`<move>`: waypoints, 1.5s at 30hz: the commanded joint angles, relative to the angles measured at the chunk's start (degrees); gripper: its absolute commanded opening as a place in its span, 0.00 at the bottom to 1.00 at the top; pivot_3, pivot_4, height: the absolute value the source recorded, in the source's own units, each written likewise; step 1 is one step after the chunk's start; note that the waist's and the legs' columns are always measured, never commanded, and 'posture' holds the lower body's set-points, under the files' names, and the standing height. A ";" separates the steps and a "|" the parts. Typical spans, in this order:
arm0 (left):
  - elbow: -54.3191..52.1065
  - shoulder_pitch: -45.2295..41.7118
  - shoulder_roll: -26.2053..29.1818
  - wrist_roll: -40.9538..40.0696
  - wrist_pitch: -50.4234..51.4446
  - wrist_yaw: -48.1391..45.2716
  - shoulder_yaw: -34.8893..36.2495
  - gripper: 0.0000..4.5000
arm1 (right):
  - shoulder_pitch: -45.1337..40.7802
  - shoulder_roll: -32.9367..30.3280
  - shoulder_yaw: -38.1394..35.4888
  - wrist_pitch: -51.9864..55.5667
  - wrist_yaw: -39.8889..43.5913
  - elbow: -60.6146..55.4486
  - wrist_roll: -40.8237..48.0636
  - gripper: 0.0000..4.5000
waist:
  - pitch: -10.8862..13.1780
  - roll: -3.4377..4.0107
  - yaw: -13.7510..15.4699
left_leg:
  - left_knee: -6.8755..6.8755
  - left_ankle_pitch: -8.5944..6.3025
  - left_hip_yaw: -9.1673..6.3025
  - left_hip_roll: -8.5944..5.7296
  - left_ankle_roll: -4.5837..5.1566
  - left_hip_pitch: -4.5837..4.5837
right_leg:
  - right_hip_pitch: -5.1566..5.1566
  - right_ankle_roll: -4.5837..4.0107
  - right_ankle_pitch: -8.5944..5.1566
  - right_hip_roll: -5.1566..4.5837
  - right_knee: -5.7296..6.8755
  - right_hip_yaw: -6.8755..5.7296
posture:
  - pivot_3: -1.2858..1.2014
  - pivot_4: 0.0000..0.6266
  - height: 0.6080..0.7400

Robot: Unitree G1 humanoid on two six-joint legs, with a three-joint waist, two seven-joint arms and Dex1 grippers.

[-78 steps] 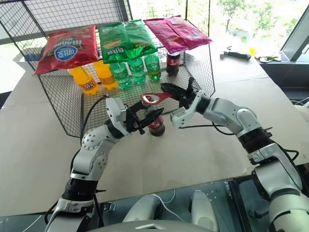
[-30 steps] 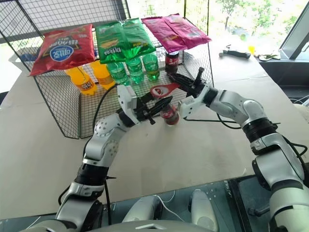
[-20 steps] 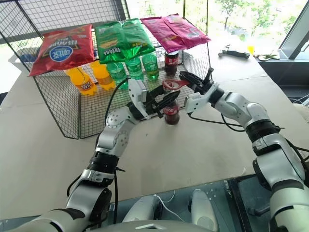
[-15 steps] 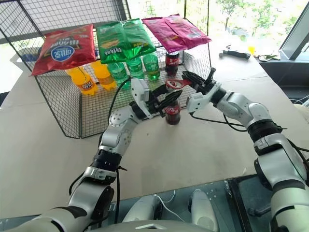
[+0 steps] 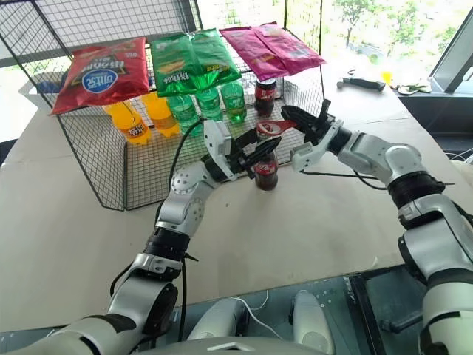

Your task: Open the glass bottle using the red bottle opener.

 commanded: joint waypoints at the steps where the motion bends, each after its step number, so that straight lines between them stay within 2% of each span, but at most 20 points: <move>1: 2.76 3.12 0.57 2.58 2.81 -1.13 -2.30 0.29 | -4.56 -3.60 -0.56 4.05 -3.55 1.35 -3.69 0.00 | -0.13 -0.05 -0.08 | -0.04 0.00 0.04 0.00 0.00 0.08 | 0.02 0.00 0.00 0.00 0.00 0.03 | 0.52 0.24 1.00; 7: 2.63 3.00 0.13 2.59 3.27 -1.21 -2.54 0.29 | -6.11 -4.17 0.87 4.65 -6.58 3.82 -4.57 0.00 | -0.21 -0.14 -0.36 | -0.16 0.00 0.12 0.02 0.00 0.07 | 0.03 -0.01 -0.01 0.02 -0.10 0.02 | 0.52 0.24 1.00; 14: 2.59 3.18 0.44 2.59 3.46 -1.48 -2.46 0.29 | -4.86 -4.02 -1.10 2.82 -6.18 3.81 0.65 0.00 | -0.21 -0.14 -0.24 | -0.15 0.00 0.07 0.03 0.00 0.07 | 0.02 -0.01 -0.01 0.02 -0.09 0.03 | 0.52 0.24 1.00; 21: 2.61 3.20 0.54 2.73 3.50 -1.36 -2.43 0.29 | -0.83 -2.59 -5.30 0.27 -0.16 0.87 11.62 0.00 | -0.21 -0.14 -0.31 | -0.15 0.00 0.05 0.04 0.01 0.08 | 0.03 -0.01 -0.01 0.02 -0.10 0.03 | 0.52 0.24 1.00; 28: 2.47 1.95 0.14 2.74 3.44 -0.88 -2.28 0.29 | 4.94 -1.12 -8.91 2.79 6.77 -4.08 17.94 0.00 | -0.21 -0.14 -0.21 | -0.12 0.00 -0.01 0.05 0.01 0.07 | 0.05 -0.01 -0.01 0.03 -0.08 0.00 | 0.52 0.24 1.00; 38: 0.49 2.23 0.12 1.32 3.72 -0.49 -1.01 0.29 | 11.64 -0.05 -12.71 6.98 11.70 -9.93 21.80 0.00 | -0.21 -0.14 -0.27 | -0.12 0.00 0.01 0.06 0.01 0.07 | 0.04 0.00 -0.01 0.03 -0.07 0.01 | 0.52 0.24 1.00; 40: 0.24 2.38 0.15 1.33 3.69 -0.60 -0.94 0.52 | 12.26 0.24 -13.19 7.51 12.17 -10.37 22.20 0.00 | -0.20 -0.14 -0.29 | -0.11 0.00 0.01 0.06 0.01 0.07 | 0.03 0.00 0.00 0.03 -0.07 0.01 | 0.52 0.24 1.00; 44: 0.27 2.31 0.17 2.20 3.53 -0.16 -0.85 0.86 | 13.02 0.73 -13.70 8.11 12.78 -10.88 22.44 0.00 | -0.09 -0.16 -0.36 | -0.13 -0.01 0.02 0.06 0.01 -0.05 | -0.12 0.00 -0.01 0.03 -0.07 0.02 | 0.52 0.24 1.00; 45: 0.41 2.26 0.17 2.43 3.51 -0.11 -0.84 0.98 | 13.08 0.79 -13.77 8.21 12.89 -10.90 22.47 0.00 | -0.07 -0.16 -0.36 | -0.13 -0.01 0.00 0.06 0.01 -0.10 | -0.17 0.00 0.00 0.04 -0.08 0.01 | 0.52 0.24 1.00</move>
